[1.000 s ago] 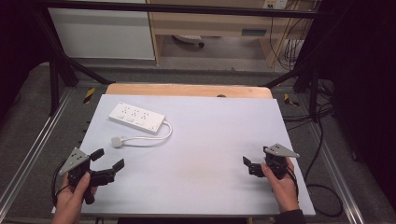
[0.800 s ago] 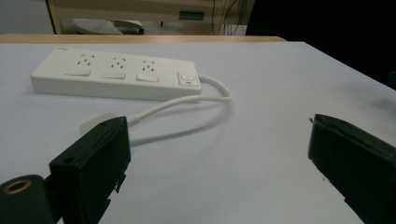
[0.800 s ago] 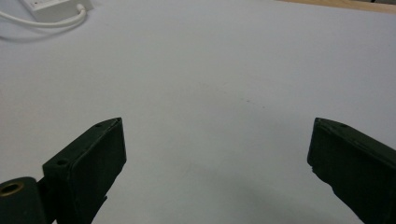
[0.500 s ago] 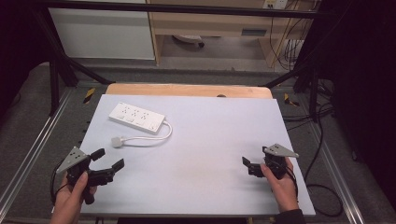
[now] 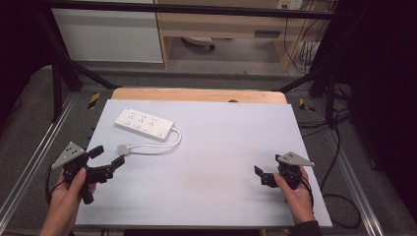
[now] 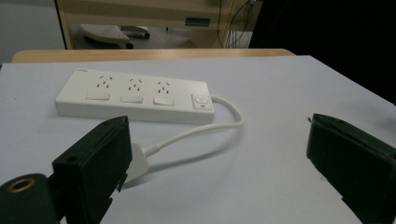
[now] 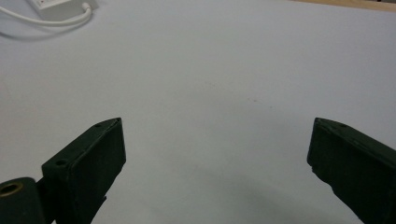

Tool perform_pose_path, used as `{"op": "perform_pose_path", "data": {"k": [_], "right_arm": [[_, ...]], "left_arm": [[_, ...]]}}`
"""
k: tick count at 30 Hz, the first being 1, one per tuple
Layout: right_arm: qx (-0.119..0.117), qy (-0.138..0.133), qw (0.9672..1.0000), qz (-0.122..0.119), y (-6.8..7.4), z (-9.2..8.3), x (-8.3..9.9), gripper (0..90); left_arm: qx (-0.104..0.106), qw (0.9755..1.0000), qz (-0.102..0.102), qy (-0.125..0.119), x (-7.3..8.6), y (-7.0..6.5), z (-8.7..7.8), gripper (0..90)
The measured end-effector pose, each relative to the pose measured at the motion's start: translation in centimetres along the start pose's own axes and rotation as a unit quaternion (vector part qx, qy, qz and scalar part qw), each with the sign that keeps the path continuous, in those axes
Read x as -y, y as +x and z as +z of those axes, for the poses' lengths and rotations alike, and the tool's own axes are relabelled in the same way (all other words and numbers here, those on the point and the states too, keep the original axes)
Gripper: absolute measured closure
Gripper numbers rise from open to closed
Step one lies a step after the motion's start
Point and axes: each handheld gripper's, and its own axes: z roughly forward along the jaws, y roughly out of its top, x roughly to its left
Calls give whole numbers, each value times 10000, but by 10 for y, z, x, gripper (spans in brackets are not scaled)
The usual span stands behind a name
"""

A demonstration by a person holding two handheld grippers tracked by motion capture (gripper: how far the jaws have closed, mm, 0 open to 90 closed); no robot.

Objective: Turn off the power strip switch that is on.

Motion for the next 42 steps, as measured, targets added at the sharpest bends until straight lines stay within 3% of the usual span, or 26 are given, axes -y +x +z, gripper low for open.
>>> {"op": "perform_pose_path", "data": {"k": [9,17,25,42], "right_arm": [[-31,-18,10000,-27,2,1,-1,48],[-19,-12,10000,-14,1,0,-1,48],[-13,10,10000,-21,2,0,-1,45],[-63,36,9999,-69,3,1,-1,46]], "left_arm": [[-40,10000,18,71,-11,2,5,65],[-20,9997,231,106,-26,-1,13,63],[34,9992,358,163,-38,-1,29,64],[101,9991,382,162,-56,7,60,67]]}}
